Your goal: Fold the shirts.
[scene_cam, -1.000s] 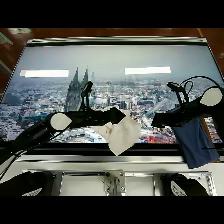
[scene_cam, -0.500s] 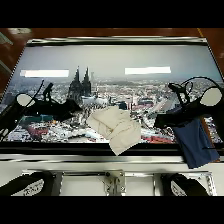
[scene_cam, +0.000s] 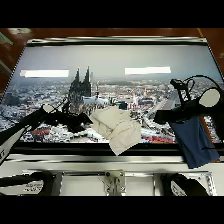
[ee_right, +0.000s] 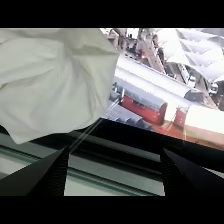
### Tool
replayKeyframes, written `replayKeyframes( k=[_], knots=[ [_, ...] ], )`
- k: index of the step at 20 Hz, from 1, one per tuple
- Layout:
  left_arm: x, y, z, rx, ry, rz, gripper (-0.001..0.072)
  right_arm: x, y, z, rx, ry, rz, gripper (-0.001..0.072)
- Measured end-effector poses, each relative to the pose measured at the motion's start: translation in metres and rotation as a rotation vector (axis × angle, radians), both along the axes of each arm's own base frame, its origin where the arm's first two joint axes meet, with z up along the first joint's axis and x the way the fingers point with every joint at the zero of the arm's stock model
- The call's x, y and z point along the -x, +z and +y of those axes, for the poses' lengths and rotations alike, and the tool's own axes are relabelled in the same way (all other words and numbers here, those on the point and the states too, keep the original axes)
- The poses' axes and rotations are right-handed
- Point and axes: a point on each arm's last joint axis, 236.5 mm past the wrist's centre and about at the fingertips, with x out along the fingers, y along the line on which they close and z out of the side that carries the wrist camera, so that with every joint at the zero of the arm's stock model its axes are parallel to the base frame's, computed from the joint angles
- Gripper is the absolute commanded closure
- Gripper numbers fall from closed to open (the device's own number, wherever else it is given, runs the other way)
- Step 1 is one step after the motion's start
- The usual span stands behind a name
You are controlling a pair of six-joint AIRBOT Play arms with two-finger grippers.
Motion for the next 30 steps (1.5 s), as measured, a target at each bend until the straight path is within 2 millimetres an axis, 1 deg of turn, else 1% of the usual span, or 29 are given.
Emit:
replayKeyframes(
  k=[1, 3, 4, 5, 6, 7, 10, 12, 14, 15, 16, 17, 18, 19, 20, 21, 22, 23, 24, 25, 26, 27, 28, 29, 30],
  knots=[
    [-0.004, -0.002, -0.006, 0.018, 0.016, -0.001, 0.0142, 0.002, -0.002, 0.002, -0.012, -0.006, 0.009, 0.0023],
    [-0.01, -0.008, -0.016, 0.044, 0.046, 0.009, 0.0163, 0.008, -0.012, 0.01, -0.048, -0.015, 0.039, 0.0023],
    [-0.011, -0.01, -0.019, 0.056, 0.057, 0.018, 0.0301, 0.011, -0.018, 0.014, -0.066, -0.022, 0.052, 0.0023],
    [-0.013, -0.014, -0.02, 0.052, 0.063, 0.017, 0.0541, 0.012, -0.025, 0.017, -0.083, -0.033, 0.061, 0.0023],
    [-0.013, -0.018, -0.02, 0.044, 0.059, 0.013, 0.0634, 0.013, -0.033, 0.019, -0.092, -0.044, 0.064, 0.0023],
    [-0.016, -0.017, -0.02, 0.046, 0.056, 0.003, 0.0674, 0.011, -0.041, 0.02, -0.101, -0.06, 0.057, 0.0023],
    [-0.021, -0.005, -0.029, 0.079, 0.011, -0.033, 0.0675, 0.001, -0.06, 0.029, -0.15, -0.093, 0.025, 0.0023],
    [-0.025, 0.007, -0.035, 0.104, -0.022, -0.062, 0.0675, -0.006, -0.071, 0.048, -0.212, -0.075, 0.023, 0.0023],
    [-0.03, 0.019, -0.038, 0.12, -0.038, -0.093, 0.0675, -0.009, -0.086, 0.072, -0.264, -0.047, 0.043, 0.0024],
    [-0.031, 0.025, -0.04, 0.126, -0.047, -0.108, 0.0675, -0.009, -0.097, 0.085, -0.28, -0.034, 0.062, 0.0048],
    [-0.034, 0.032, -0.041, 0.132, -0.052, -0.127, 0.0675, -0.007, -0.107, 0.095, -0.287, -0.019, 0.082, 0.0385],
    [-0.035, 0.04, -0.041, 0.138, -0.057, -0.146, 0.0675, -0.004, -0.116, 0.104, -0.29, -0.008, 0.102, 0.0615],
    [-0.037, 0.047, -0.041, 0.141, -0.064, -0.17, 0.0676, -0.001, -0.123, 0.11, -0.294, 0.001, 0.12, 0.0635],
    [-0.039, 0.056, -0.04, 0.144, -0.07, -0.197, 0.0676, 0.0, -0.126, 0.113, -0.297, 0.004, 0.132, 0.0635],
    [-0.043, 0.065, -0.036, 0.142, -0.069, -0.227, 0.0677, -0.001, -0.126, 0.114, -0.297, 0.017, 0.13, 0.0635],
    [-0.048, 0.077, -0.031, 0.136, -0.07, -0.267, 0.0676, -0.003, -0.12, 0.115, -0.302, 0.029, 0.126, 0.0635],
    [-0.055, 0.092, -0.024, 0.129, -0.066, -0.316, 0.0676, -0.005, -0.11, 0.112, -0.3, 0.051, 0.116, 0.0635],
    [-0.061, 0.11, -0.018, 0.123, -0.064, -0.368, 0.0677, -0.013, -0.096, 0.107, -0.298, 0.064, 0.081, 0.0635],
    [-0.07, 0.135, -0.01, 0.117, -0.056, -0.441, 0.0677, -0.026, -0.073, 0.101, -0.297, 0.071, 0.017, 0.0635],
    [-0.08, 0.164, -0.002, 0.112, -0.044, -0.52, 0.0677, -0.036, -0.046, 0.096, -0.301, 0.083, -0.047, 0.0635],
    [-0.088, 0.201, 0.005, 0.11, -0.032, -0.614, 0.0677, -0.05, -0.01, 0.091, -0.302, 0.091, -0.142, 0.0635],
    [-0.093, 0.244, 0.012, 0.108, -0.019, -0.722, 0.0676, -0.062, 0.03, 0.086, -0.306, 0.098, -0.251, 0.0635],
    [-0.095, 0.288, 0.018, 0.105, -0.006, -0.831, 0.0677, -0.069, 0.077, 0.082, -0.304, 0.11, -0.373, 0.0635],
    [-0.093, 0.34, 0.023, 0.106, 0.011, -0.958, 0.0676, -0.073, 0.123, 0.08, -0.306, 0.119, -0.491, 0.0635],
    [-0.086, 0.389, 0.028, 0.104, 0.027, -1.076, 0.0676, -0.07, 0.17, 0.078, -0.308, 0.133, -0.605, 0.0635]
  ],
)
